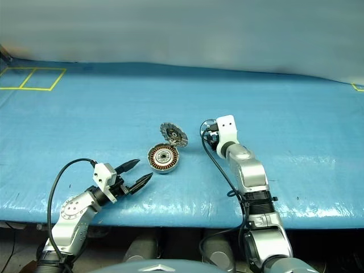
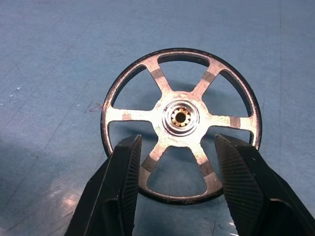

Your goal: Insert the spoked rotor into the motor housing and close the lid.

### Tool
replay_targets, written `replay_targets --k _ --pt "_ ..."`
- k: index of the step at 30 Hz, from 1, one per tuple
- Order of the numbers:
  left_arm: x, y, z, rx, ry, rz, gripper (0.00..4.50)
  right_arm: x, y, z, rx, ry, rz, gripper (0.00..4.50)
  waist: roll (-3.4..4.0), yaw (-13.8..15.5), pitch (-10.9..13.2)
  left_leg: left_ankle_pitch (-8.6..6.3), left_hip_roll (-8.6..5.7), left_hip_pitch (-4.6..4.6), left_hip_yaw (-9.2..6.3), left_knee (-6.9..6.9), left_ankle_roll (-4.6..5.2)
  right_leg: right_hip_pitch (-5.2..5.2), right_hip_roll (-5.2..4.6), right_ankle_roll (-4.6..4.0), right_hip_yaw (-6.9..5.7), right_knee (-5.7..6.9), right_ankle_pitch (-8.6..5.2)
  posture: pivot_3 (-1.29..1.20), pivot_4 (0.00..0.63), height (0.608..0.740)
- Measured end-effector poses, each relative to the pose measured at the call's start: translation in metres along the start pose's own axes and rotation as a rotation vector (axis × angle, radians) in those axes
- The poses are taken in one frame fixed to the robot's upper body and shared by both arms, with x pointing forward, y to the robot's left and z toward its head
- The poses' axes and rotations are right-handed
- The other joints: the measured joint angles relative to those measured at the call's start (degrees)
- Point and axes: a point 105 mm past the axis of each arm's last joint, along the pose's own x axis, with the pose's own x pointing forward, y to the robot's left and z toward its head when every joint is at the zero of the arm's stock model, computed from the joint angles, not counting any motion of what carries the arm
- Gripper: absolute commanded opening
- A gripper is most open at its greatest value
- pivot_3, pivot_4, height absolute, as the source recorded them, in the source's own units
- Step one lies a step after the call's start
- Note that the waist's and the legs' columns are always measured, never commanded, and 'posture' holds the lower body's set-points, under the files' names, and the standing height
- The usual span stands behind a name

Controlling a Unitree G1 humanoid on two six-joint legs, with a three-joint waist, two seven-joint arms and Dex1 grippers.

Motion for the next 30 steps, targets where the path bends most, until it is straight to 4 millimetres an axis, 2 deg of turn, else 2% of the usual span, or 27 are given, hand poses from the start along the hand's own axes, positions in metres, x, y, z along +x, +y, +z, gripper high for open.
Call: replay_targets --k 8,13,14,23,30 --pt "0.000 0.000 -0.001 -0.001 0.002 0.001 3.85 0.007 0.002 0.001 -0.029 0.005 0.001 2.48 -0.02 -0.1 0.0 0.00 0.00 0.09 0.00 0.02 0.00 0.09 0.00 0.00 0.00 0.01 0.00 0.00 0.150 0.740" --pt "-0.001 0.000 -0.001 -0.001 0.004 0.002 3.85 0.009 0.006 0.003 -0.022 -0.013 0.015 1.39 -0.06 -0.5 -0.1 0.00 0.01 0.20 0.00 0.03 0.00 0.18 0.01 0.00 0.00 0.05 0.00 0.00 0.150 0.740" --pt "-0.001 0.000 -0.001 -0.001 0.004 0.002 3.85 0.009 0.006 0.004 -0.023 -0.017 0.017 1.31 -0.08 -0.6 -0.1 0.00 0.02 0.21 0.00 0.04 0.00 0.19 0.01 0.00 0.00 0.05 0.00 0.00 0.150 0.740" --pt "-0.002 0.000 -0.001 0.001 0.007 0.002 3.85 0.005 0.005 0.005 -0.009 -0.033 0.023 1.29 -0.08 -0.7 -0.1 0.00 0.02 0.19 0.00 -0.02 0.01 0.16 0.01 -0.02 0.00 0.05 -0.01 0.00 0.150 0.740" --pt "-0.002 0.002 0.001 -0.001 -0.004 -0.003 3.85 -0.017 0.000 0.004 0.100 -0.074 0.048 1.29 -0.03 -0.5 0.0 0.00 0.02 0.10 -0.01 -0.14 0.00 0.03 0.00 -0.05 0.00 0.01 -0.04 0.00 0.150 0.740"
